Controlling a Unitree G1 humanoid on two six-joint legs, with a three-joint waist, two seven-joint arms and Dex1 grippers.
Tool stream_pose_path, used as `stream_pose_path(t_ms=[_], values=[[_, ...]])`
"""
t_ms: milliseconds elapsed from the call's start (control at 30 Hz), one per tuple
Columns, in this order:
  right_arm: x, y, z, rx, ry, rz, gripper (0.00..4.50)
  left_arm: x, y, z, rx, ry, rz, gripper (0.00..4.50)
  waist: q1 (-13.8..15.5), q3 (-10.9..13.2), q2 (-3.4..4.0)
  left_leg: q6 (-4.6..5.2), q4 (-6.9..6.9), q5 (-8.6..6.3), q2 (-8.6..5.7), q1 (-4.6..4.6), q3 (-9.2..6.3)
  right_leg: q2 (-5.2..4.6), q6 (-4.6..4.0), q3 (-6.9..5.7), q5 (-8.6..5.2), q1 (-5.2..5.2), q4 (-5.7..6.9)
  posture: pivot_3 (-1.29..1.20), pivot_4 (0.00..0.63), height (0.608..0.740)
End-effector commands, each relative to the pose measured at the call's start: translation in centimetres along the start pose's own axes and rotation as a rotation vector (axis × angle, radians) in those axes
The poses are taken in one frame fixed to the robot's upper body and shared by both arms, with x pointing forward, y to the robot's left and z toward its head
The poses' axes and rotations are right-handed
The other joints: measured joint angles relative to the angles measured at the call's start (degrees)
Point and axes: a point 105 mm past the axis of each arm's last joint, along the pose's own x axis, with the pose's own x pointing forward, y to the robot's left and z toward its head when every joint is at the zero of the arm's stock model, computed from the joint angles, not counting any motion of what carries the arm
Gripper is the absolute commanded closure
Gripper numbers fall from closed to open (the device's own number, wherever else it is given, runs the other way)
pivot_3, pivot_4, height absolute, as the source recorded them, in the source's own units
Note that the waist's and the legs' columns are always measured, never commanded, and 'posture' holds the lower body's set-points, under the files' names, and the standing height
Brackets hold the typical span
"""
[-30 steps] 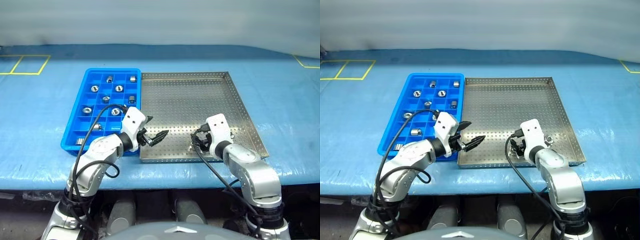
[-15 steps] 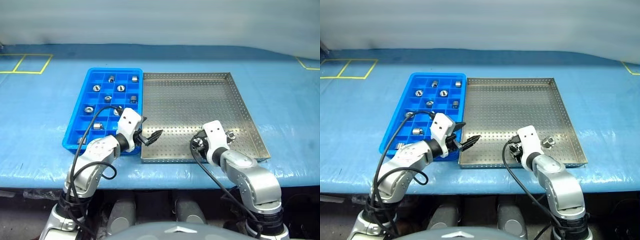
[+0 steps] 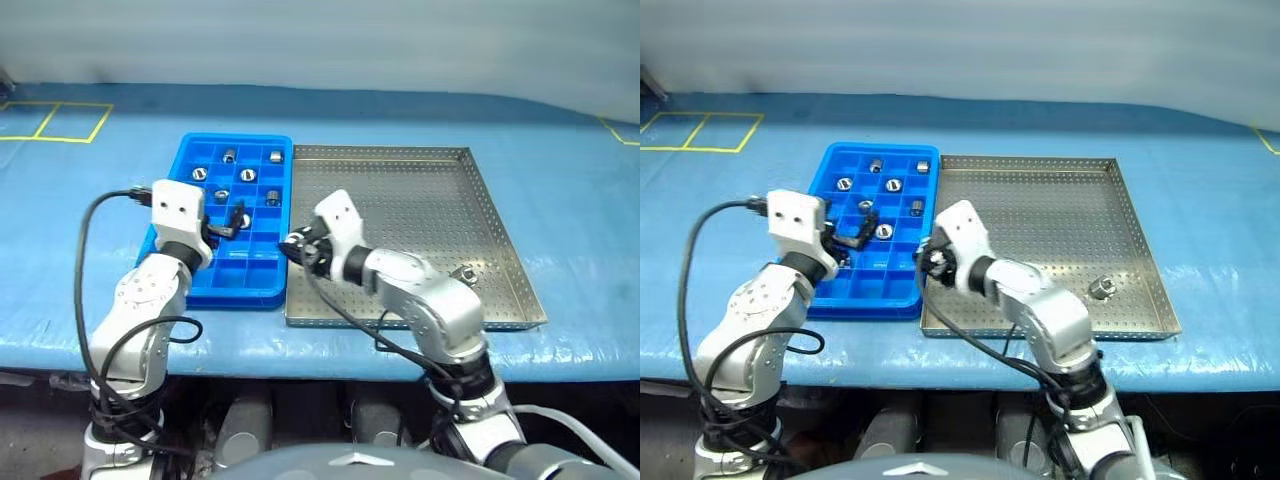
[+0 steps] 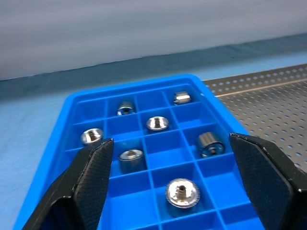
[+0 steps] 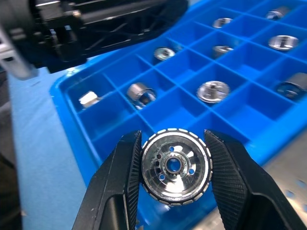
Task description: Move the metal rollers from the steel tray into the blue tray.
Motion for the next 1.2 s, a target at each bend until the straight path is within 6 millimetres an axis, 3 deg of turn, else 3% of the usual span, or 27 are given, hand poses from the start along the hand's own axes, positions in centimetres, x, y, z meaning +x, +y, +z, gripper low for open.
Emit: stream_pose_path(t_ms=[33,233,467,600,667,700,800,933,1000,1200], values=[[1.9,2.2,0.3,-0.018,-0.01,0.108,2.79,-0.6,0.5,0.7,-0.002,-0.019,0.031,0.29,0.2,0.0,0.0,0.0,0.0,0.0,0.0,0.01,-0.01,0.0,0.0,0.0,0.0,0.01,0.01,0.21,0.15,0.74],[3.6,2.8,-1.0,-0.004,0.018,0.136,2.79,-1.0,-0.2,0.0,0.005,0.017,-0.003,0.29,1.2,0.0,-0.01,-0.03,0.03,0.01,0.0,0.03,-0.01,0.0,-0.01,-0.02,0.0,0.01,0.06,0.22,0.15,0.74],[4.5,1.3,-1.5,0.035,0.028,0.116,2.79,-0.8,-1.6,-0.7,0.025,0.044,-0.076,0.29,1.5,0.0,-0.01,-0.04,0.02,0.02,0.0,0.06,-0.01,0.01,-0.02,-0.02,-0.01,0.01,0.06,0.22,0.15,0.74],[4.0,1.5,-1.0,0.005,0.017,0.135,1.44,-0.6,-1.7,-0.7,0.012,0.042,-0.078,0.29,1.5,0.0,-0.01,-0.04,0.01,0.02,0.0,0.05,-0.01,0.01,-0.03,-0.03,-0.01,0.01,0.06,0.21,0.15,0.74],[3.4,0.9,0.2,-0.006,-0.047,0.082,0.81,-0.4,-2.4,-0.9,0.0,0.051,-0.11,0.29,1.5,0.0,-0.01,-0.04,-0.01,0.02,0.0,0.04,-0.01,0.01,-0.03,-0.03,-0.01,-0.01,0.06,0.2,0.15,0.74],[2.9,0.3,0.8,-0.006,-0.08,0.037,0.81,-0.3,-3.1,-1.0,-0.013,0.052,-0.139,0.29,1.5,0.0,-0.01,-0.04,-0.01,0.02,0.0,0.04,-0.01,0.01,-0.04,-0.03,-0.01,-0.01,0.06,0.2,0.15,0.74],[0.6,-2.5,1.7,-0.053,-0.13,-0.135,0.81,-0.2,-6.0,-1.0,-0.03,0.051,-0.276,0.29,2.0,0.0,-0.03,-0.05,0.02,0.01,-0.02,-0.02,-0.03,-0.02,-0.03,-0.05,-0.01,0.0,0.01,0.19,0.15,0.74],[-4.6,-7.8,1.6,-0.086,-0.127,-0.443,0.81,-1.0,-10.5,-1.0,-0.053,0.049,-0.508,0.29,2.5,0.0,-0.03,-0.05,0.07,0.01,-0.1,-0.06,-0.02,-0.1,-0.02,-0.04,-0.01,0.01,-0.06,0.16,0.15,0.74],[-8.7,-11.6,-0.4,-0.08,-0.033,-0.682,0.81,-1.6,-12.7,-1.2,-0.075,0.058,-0.64,0.29,2.4,0.0,-0.03,-0.05,0.06,0.01,-0.1,-0.08,0.02,-0.11,-0.01,-0.02,0.0,-0.01,-0.1,0.12,0.15,0.74],[-16.0,-16.1,-5.3,0.102,0.078,-1.041,0.81,-0.7,-14.5,-4.3,-0.065,0.19,-0.723,0.29,0.3,0.0,0.01,-0.03,-0.05,0.01,-0.04,-0.03,0.03,-0.03,-0.1,-0.01,-0.06,-0.06,-0.01,0.03,0.15,0.74]])
